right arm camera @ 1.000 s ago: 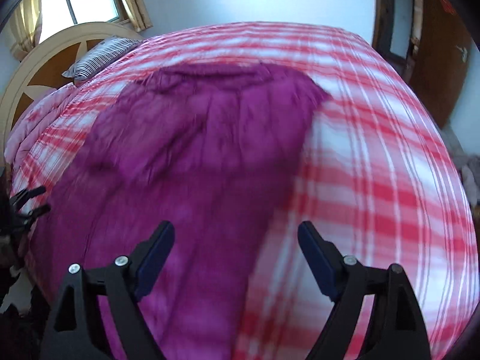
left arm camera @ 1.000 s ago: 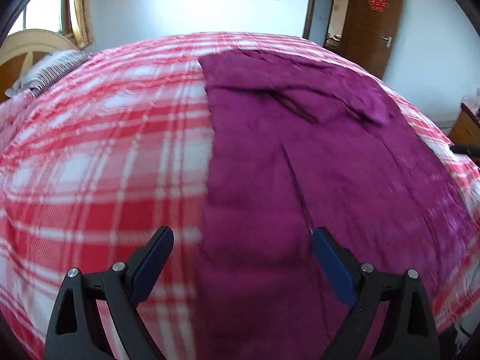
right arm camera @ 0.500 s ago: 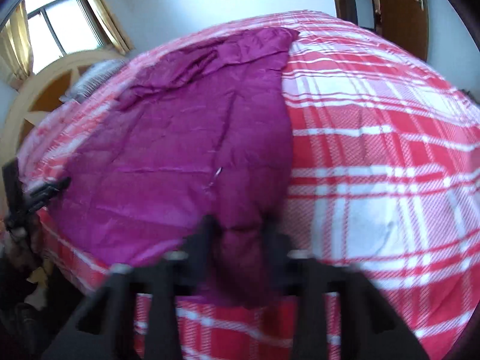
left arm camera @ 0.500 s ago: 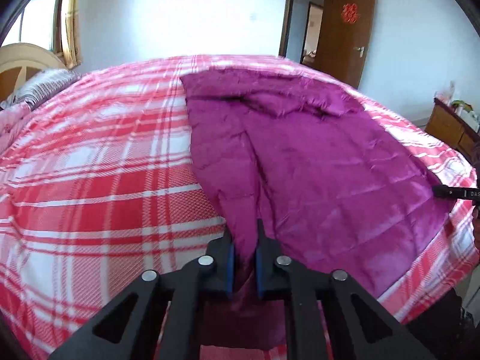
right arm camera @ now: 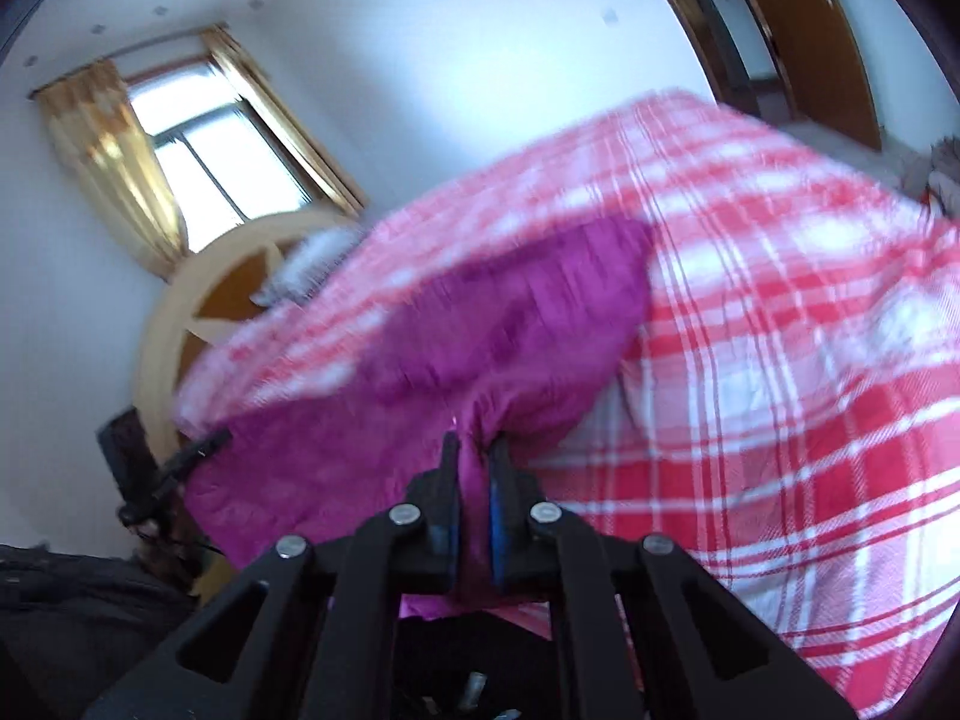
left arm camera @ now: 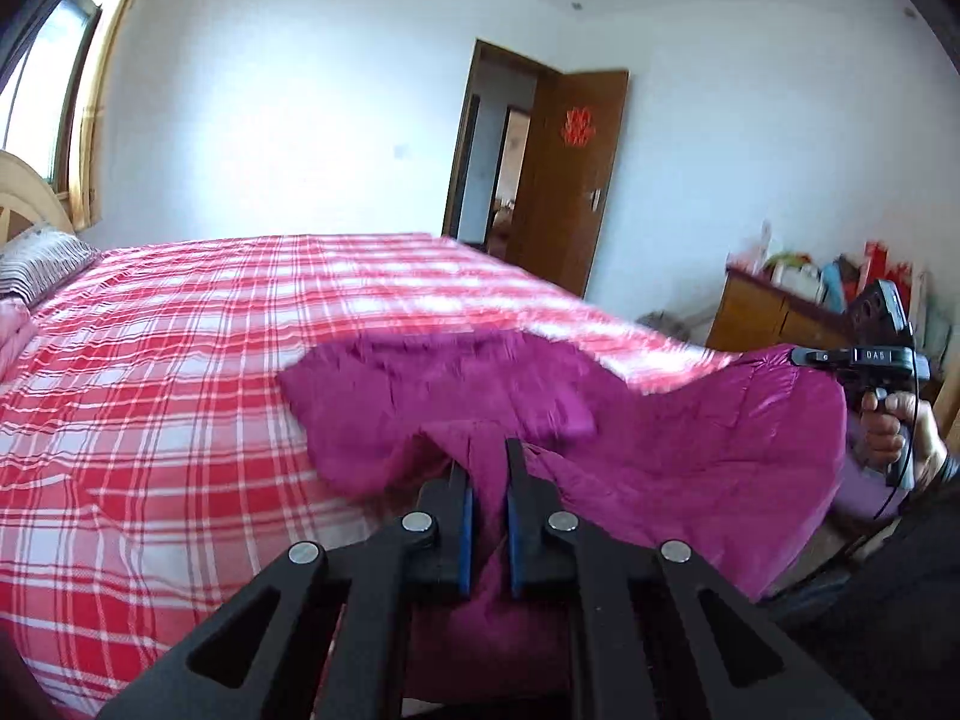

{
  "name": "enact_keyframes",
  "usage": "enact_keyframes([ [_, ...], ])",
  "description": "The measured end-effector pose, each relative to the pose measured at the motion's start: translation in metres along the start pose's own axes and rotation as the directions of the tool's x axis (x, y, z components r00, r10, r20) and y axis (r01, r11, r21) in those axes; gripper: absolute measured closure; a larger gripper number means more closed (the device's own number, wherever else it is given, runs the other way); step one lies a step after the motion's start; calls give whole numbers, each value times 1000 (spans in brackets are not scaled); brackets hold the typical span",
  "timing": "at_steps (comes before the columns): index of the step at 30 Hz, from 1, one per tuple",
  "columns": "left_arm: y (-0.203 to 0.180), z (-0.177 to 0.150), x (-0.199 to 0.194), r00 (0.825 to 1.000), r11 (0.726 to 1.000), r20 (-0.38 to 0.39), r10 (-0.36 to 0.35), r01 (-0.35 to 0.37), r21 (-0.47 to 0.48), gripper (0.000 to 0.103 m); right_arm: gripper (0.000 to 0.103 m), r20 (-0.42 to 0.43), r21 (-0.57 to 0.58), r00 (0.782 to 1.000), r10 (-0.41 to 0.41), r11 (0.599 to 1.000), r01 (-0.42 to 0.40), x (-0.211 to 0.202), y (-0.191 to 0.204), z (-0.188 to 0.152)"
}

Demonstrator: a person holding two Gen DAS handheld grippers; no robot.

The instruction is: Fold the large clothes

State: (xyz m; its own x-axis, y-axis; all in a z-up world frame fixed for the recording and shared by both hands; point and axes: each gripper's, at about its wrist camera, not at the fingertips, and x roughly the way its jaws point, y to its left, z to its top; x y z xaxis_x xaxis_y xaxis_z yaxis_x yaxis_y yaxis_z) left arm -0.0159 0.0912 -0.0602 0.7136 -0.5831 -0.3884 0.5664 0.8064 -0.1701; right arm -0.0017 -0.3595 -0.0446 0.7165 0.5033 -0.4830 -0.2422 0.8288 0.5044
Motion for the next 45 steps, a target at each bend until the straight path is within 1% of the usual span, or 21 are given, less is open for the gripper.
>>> enact_keyframes([
  [5, 38, 43, 45, 1000, 1000, 22, 18, -18, -18, 95, 94, 91, -53, 996, 28, 998, -23, -5, 16, 39],
  [7, 59, 58, 82, 998, 998, -8, 56, -56, -32, 94, 94, 98, -33, 995, 16, 999, -13, 23, 1, 69],
  [9, 79, 68, 123, 992, 992, -55, 117, -119, -31, 91, 94, 95, -32, 994, -54, 998, 57, 55, -14, 91],
  [12, 115, 76, 191, 968, 978, -173, 183, -197, -70, 86, 94, 58, 46, 990, -126, 991, 123, 113, -49, 120],
  [15, 146, 72, 229, 948, 964, -267, 174, -219, -150, 85, 94, 1, 133, 985, -172, 976, 170, 174, -89, 139],
  [18, 170, 76, 233, 959, 957, -265, 97, -163, -240, 83, 94, -38, 183, 978, -205, 961, 209, 215, -122, 145],
  [20, 176, 78, 227, 965, 957, -251, 81, -146, -250, 78, 94, -52, 203, 976, -211, 955, 217, 230, -136, 147],
  [21, 178, 79, 221, 963, 957, -245, 111, -170, -236, 65, 95, -60, 204, 976, -211, 954, 219, 235, -140, 147],
  [22, 180, 82, 213, 953, 947, -231, 196, -245, -206, 55, 95, -65, 198, 974, -217, 954, 226, 238, -143, 148],
  [23, 186, 83, 207, 941, 934, -209, 267, -306, -185, 36, 95, -74, 192, 972, -223, 953, 233, 239, -145, 147],
  [24, 192, 86, 195, 937, 924, -165, 308, -336, -184, 28, 95, -81, 191, 970, -227, 952, 239, 242, -149, 147],
  [26, 195, 90, 181, 940, 916, -97, 328, -342, -212, 26, 95, -91, 188, 968, -234, 951, 247, 242, -151, 148],
  [28, 183, 93, 182, 945, 921, -80, 316, -326, -214, 26, 93, -95, 181, 969, -229, 953, 243, 248, -153, 150],
  [31, 141, 94, 202, 949, 942, -69, 307, -314, -119, 25, 84, -75, 160, 971, -226, 959, 235, 260, -151, 159],
  [32, 129, 92, 210, 951, 947, -71, 302, -308, -93, 25, 69, -69, 153, 970, -233, 959, 241, 262, -149, 161],
  [33, 117, 91, 216, 950, 948, -74, 303, -308, -75, 25, 39, -52, 148, 968, -246, 957, 251, 263, -146, 164],
  [35, 102, 82, 237, 948, 949, -93, 305, -310, -51, 25, 6, 29, 160, 955, -295, 944, 287, 252, -138, 167],
  [37, 96, 70, 266, 932, 939, -121, 341, -344, -4, 25, 8, 102, 158, 949, -300, 946, 282, 241, -124, 165],
  [40, 100, 55, 303, 884, 899, -161, 438, -434, 64, 25, 11, 126, 55, 944, -305, 952, 300, 241, -86, 156],
  [42, 107, 50, 316, 859, 878, -180, 479, -474, 70, 25, 16, 75, -56, 957, -280, 957, 285, 260, -62, 149],
  [45, 121, 48, 324, 836, 858, -215, 505, -514, 18, 25, 21, -13, -220, 965, -263, 942, 254, 296, -34, 132],
])
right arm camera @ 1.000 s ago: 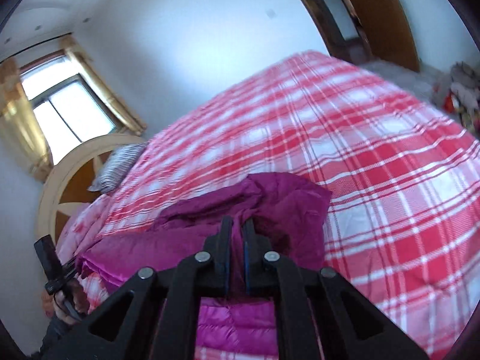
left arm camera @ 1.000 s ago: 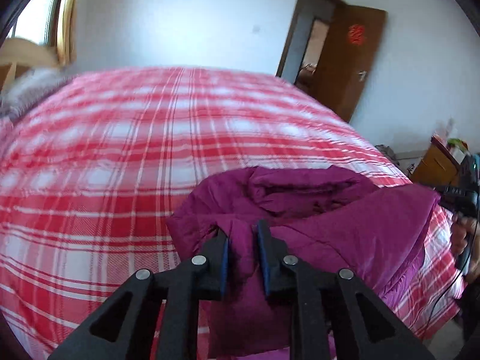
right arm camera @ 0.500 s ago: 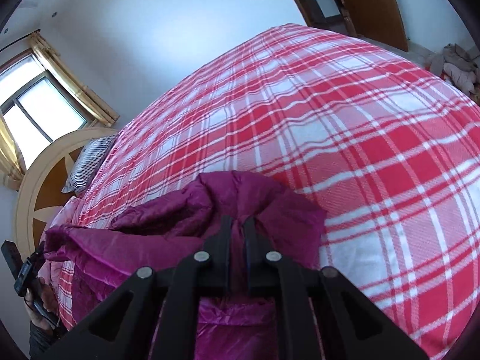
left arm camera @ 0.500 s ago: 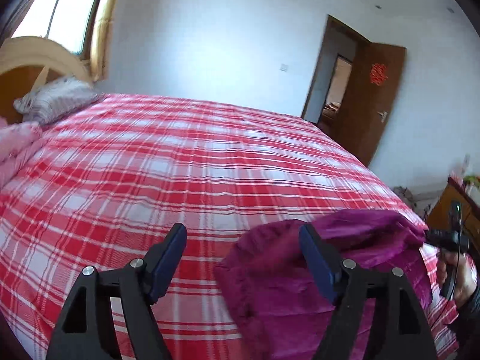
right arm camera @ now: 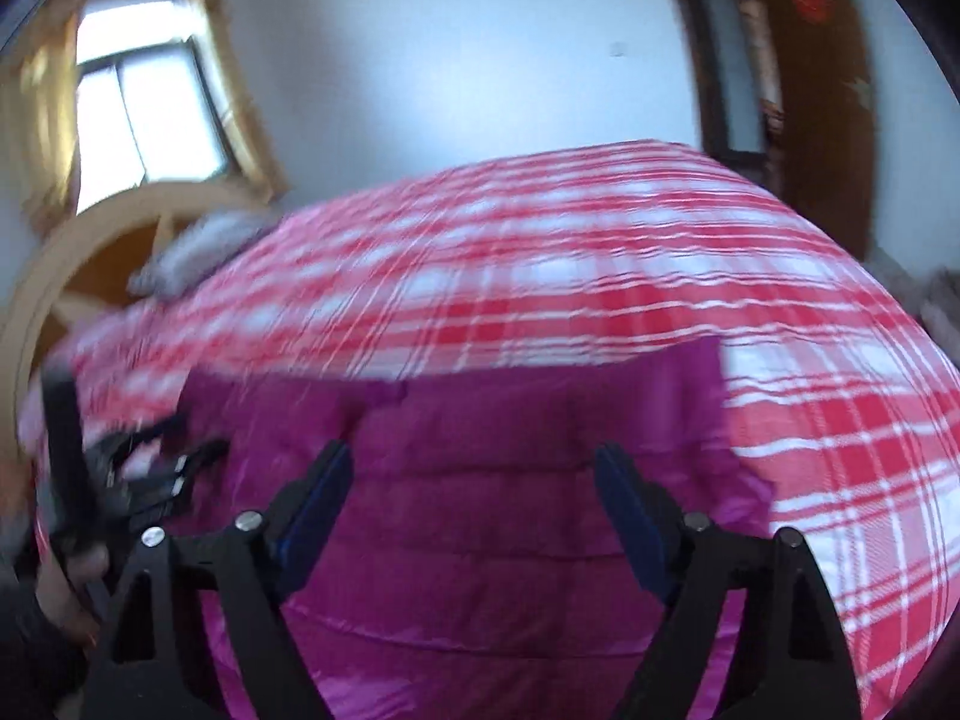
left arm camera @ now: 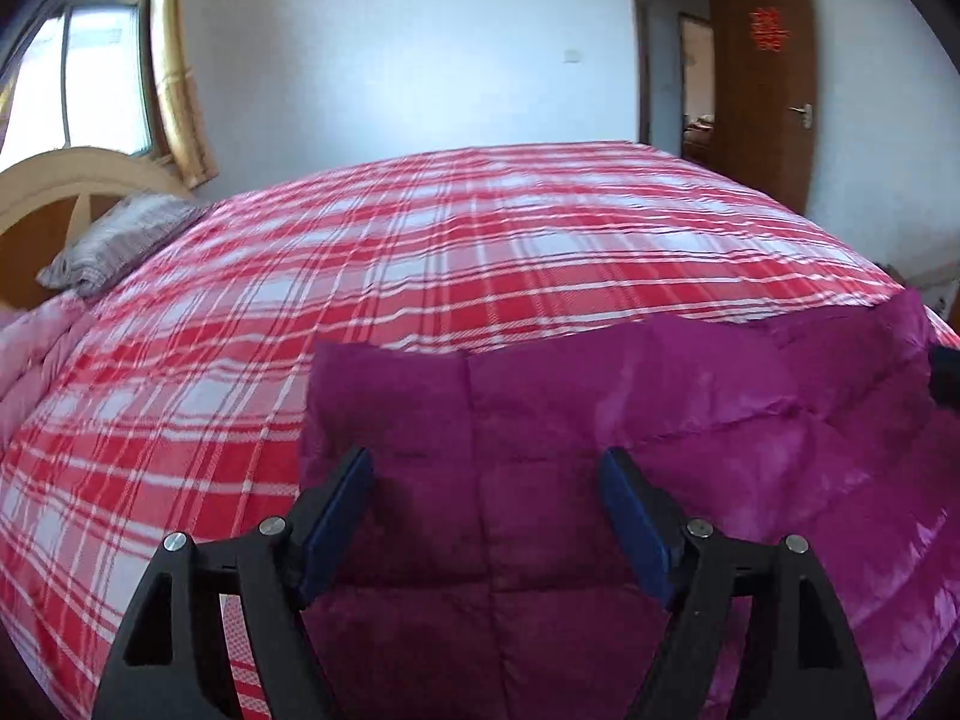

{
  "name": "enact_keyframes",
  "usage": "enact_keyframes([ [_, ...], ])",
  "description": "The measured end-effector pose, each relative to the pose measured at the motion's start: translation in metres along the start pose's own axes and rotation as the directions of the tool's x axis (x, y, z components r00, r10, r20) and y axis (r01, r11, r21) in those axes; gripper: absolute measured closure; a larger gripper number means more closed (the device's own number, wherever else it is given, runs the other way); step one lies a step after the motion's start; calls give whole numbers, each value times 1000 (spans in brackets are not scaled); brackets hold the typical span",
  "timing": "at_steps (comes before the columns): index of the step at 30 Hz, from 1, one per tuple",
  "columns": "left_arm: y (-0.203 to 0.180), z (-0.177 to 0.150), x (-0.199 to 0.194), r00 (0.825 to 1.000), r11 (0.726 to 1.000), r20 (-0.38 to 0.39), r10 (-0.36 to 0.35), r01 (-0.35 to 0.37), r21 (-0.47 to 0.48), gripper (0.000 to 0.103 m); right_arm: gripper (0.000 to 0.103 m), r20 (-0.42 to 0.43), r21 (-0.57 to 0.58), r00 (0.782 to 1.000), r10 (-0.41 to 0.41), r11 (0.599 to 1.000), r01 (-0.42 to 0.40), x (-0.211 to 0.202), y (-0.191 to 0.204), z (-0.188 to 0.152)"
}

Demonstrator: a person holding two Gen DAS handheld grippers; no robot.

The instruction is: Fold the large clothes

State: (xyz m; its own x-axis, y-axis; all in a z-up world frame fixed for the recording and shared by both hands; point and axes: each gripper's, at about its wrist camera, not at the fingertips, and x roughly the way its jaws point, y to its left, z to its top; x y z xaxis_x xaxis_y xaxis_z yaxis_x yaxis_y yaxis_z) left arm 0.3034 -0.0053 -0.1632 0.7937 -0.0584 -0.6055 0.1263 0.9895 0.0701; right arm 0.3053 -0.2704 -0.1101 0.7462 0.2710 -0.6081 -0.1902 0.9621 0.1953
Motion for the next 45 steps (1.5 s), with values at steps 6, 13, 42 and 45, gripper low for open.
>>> enact_keyframes([
  [6, -2, 6, -2, 999, 1000, -26, -22, 21, -12, 25, 29, -120, -25, 987, -110, 994, 108, 55, -7, -6],
  [13, -49, 27, -22, 993, 986, 75, -90, 78, 149, 23, 30, -149, 24, 975, -164, 985, 170, 74, -20, -11],
  [42, -29, 17, 73, 985, 996, -157, -78, 71, -46, 10, 30, -181, 20, 981, -71, 997, 76, 102, -12, -10],
  [45, -31, 16, 76, 983, 997, -169, -69, 63, -38, 9, 30, -177, 45, 983, -58, 997, 67, 101, -17, -10],
])
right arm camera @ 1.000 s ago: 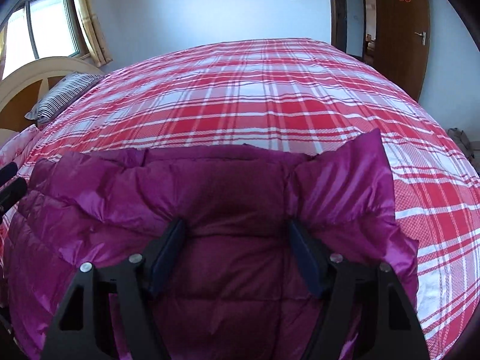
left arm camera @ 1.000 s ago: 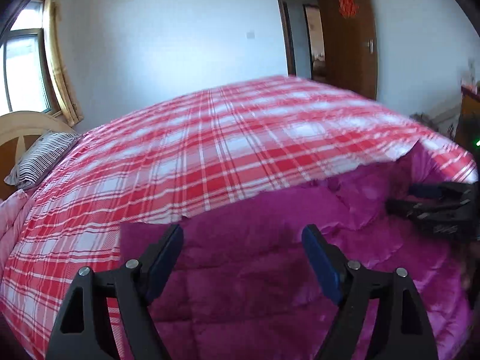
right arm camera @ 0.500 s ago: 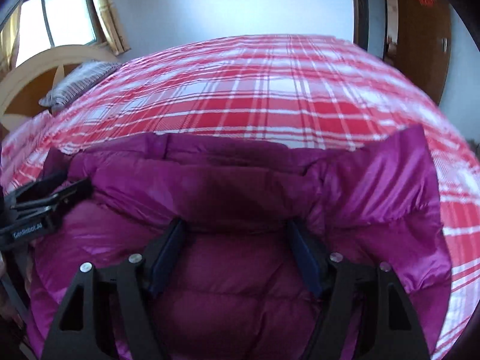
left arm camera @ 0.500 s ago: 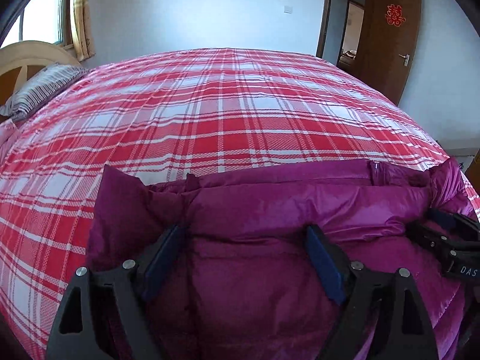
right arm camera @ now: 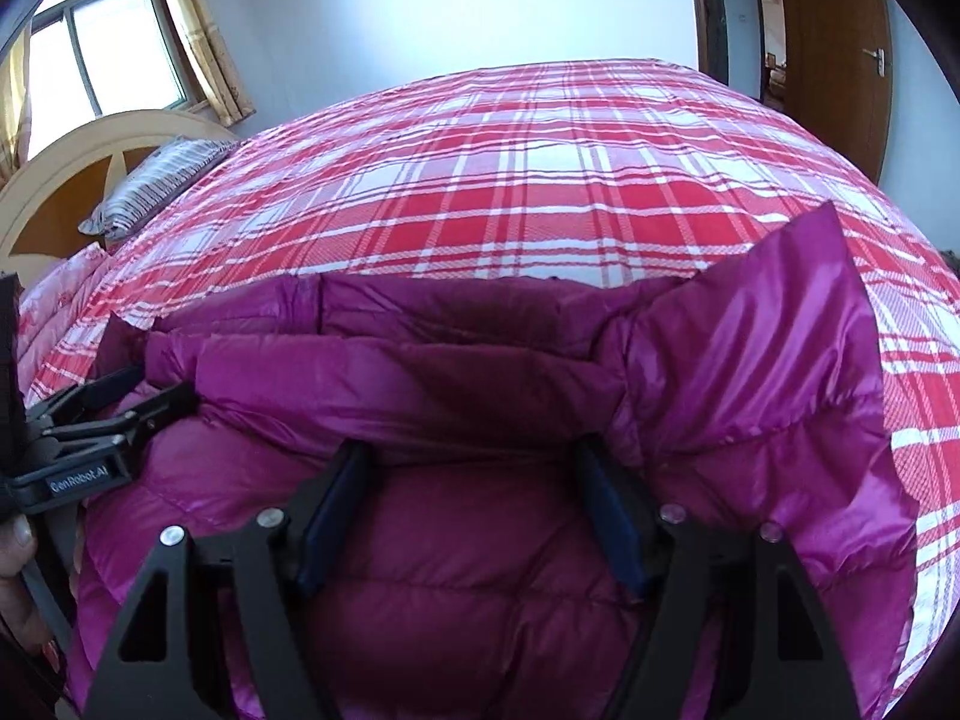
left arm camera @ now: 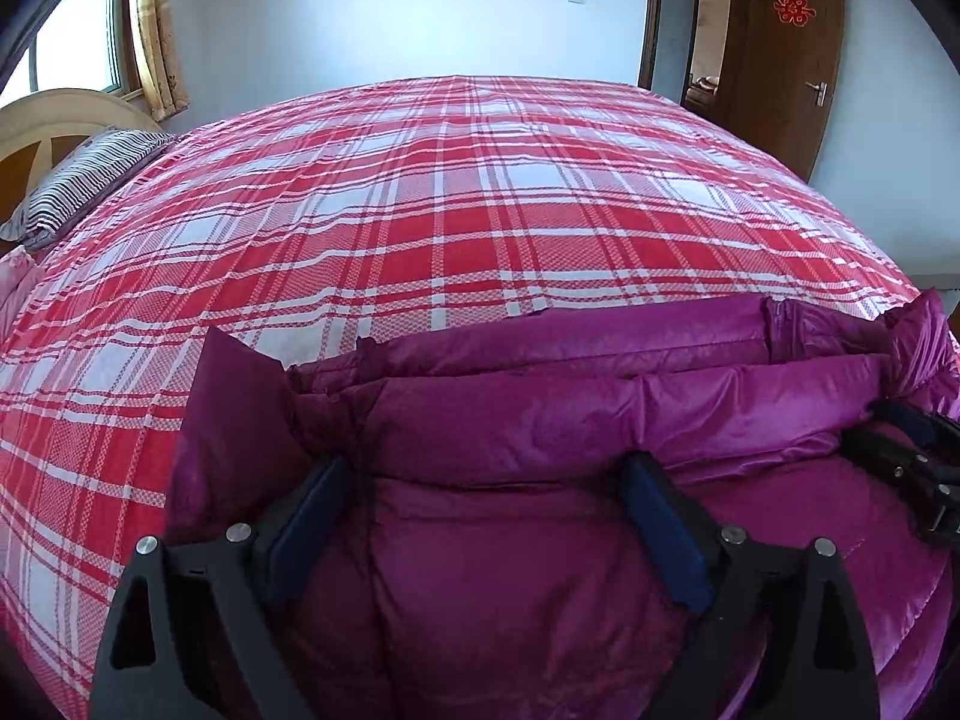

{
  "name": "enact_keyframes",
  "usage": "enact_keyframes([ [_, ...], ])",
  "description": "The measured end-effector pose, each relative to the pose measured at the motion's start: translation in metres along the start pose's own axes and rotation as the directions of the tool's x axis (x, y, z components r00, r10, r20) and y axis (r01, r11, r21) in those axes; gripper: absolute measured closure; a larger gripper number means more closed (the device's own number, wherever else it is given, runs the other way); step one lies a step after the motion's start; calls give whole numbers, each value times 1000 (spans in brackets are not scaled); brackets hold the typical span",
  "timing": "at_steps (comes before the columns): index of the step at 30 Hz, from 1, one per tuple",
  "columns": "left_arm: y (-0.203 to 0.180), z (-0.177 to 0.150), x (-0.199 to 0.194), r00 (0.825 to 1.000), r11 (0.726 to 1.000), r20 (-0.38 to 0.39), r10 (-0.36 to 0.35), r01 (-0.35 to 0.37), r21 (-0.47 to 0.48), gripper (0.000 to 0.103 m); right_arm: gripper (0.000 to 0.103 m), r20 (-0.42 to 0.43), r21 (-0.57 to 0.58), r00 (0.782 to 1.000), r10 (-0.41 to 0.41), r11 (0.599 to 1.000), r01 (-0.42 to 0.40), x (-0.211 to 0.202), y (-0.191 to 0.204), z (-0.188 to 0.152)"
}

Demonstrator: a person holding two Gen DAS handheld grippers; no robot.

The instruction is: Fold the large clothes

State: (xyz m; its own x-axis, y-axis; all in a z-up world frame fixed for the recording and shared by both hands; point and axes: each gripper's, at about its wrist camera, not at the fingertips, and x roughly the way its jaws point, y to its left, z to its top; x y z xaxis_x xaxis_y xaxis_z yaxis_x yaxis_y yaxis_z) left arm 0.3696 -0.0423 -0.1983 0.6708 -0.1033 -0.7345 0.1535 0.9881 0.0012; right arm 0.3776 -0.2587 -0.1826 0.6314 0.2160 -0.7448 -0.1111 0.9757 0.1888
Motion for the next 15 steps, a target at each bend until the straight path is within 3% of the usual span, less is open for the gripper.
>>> enact_keyframes([
  [15, 0, -1, 6, 1000, 1000, -19, 6, -6, 3, 6, 30, -8, 14, 1000, 10, 1000, -10, 3, -4, 1],
])
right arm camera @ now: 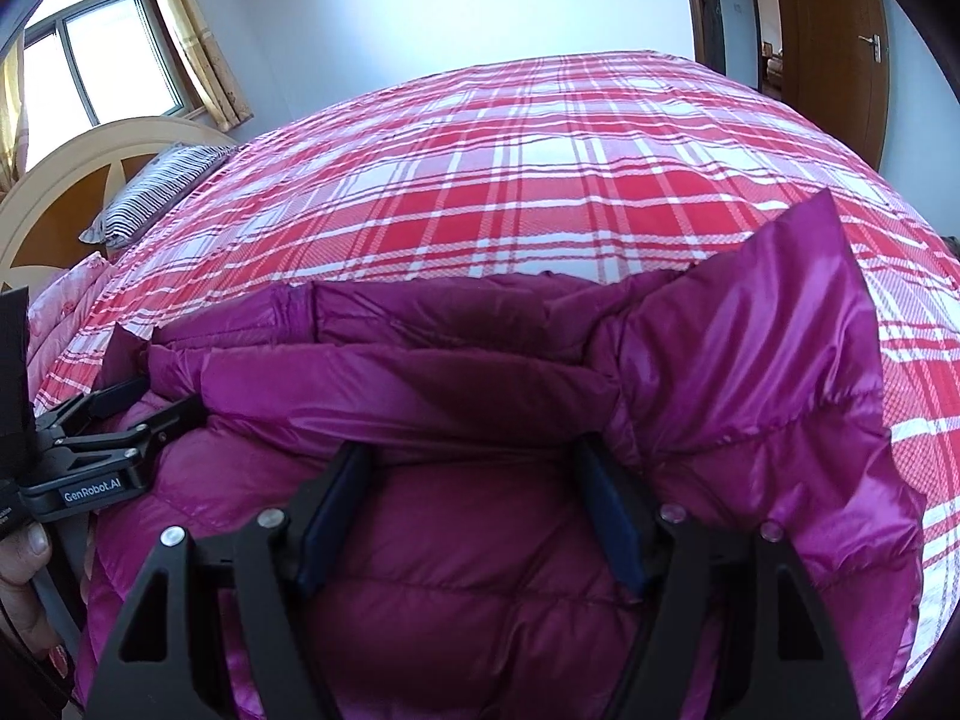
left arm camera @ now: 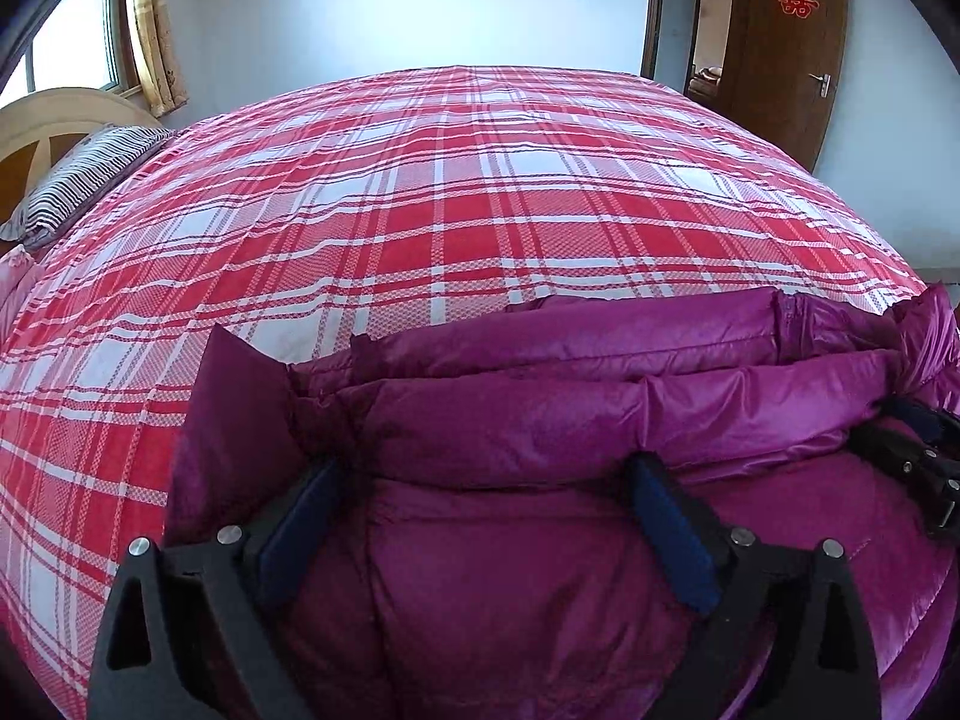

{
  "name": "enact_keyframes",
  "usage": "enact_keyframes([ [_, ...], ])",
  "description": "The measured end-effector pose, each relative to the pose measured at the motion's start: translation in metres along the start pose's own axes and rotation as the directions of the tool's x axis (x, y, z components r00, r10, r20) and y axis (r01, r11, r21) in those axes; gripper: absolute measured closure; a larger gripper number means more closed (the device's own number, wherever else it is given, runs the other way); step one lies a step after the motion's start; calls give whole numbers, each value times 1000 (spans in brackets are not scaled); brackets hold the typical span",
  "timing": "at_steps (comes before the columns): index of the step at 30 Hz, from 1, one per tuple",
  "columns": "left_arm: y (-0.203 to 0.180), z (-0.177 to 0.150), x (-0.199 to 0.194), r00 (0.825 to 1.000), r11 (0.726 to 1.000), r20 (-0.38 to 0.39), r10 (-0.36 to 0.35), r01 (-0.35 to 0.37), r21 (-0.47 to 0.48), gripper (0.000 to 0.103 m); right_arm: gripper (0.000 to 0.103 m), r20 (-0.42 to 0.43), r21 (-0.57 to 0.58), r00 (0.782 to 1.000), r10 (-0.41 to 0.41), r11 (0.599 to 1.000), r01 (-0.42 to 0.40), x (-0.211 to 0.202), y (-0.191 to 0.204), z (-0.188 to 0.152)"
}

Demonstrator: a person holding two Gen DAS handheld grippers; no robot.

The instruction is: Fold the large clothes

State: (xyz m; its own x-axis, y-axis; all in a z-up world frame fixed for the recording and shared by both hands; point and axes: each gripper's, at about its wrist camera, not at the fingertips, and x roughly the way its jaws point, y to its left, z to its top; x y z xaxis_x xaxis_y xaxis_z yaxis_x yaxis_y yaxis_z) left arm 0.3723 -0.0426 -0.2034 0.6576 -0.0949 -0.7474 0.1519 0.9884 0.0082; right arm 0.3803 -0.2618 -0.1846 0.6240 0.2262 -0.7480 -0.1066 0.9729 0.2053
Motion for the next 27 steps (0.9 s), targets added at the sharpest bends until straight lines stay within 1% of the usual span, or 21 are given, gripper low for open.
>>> enact_keyframes([
  [8, -1, -1, 1, 1000, 1000, -2, 8, -8, 4, 5, 30, -5, -9, 1000, -15, 1000, 15, 1, 2, 0],
  [13, -1, -1, 2, 1000, 1000, -1, 17, -17, 9, 4, 30, -14, -36, 999, -49, 998, 48, 3, 7, 0],
  [16, -1, -1, 2, 1000, 1000, -1, 18, -18, 10, 4, 29, -20, -63, 996, -84, 995, 82, 2, 12, 0],
  [27, -5, -2, 2, 999, 999, 0, 44, -44, 25, 3, 28, -19, -90, 991, -131, 988, 129, 7, 16, -1],
])
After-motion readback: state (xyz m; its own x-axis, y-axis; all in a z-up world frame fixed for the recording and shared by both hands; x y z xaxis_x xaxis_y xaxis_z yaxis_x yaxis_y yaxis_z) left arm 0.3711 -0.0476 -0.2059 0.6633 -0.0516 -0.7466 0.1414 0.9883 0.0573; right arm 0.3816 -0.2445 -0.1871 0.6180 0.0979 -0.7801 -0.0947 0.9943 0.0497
